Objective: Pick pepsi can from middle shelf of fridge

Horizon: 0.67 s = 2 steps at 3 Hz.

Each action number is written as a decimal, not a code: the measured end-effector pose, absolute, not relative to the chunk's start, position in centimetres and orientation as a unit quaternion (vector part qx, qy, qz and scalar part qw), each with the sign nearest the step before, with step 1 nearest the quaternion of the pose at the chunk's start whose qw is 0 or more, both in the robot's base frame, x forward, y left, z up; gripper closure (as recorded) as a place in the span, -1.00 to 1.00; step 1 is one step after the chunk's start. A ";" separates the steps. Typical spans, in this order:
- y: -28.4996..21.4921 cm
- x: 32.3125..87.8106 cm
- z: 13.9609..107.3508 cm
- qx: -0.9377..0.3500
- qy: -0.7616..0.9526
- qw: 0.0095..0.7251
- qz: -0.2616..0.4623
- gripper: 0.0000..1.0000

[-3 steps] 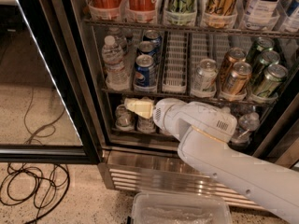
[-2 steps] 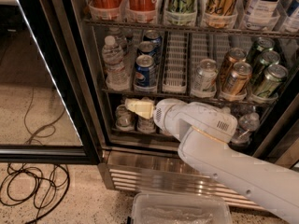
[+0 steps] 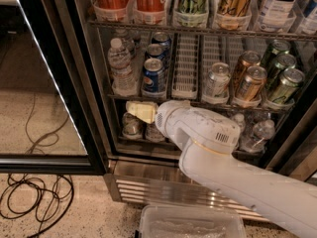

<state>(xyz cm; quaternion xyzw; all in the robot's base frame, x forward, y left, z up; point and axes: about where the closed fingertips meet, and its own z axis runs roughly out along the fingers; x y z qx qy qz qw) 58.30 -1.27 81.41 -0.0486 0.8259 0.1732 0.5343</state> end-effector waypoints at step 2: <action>1.8 59.0 83.7 -0.090 0.796 0.584 0.132 -1.00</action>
Offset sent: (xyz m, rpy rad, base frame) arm 0.0139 0.0495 0.0382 -0.0462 -0.1785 -0.0420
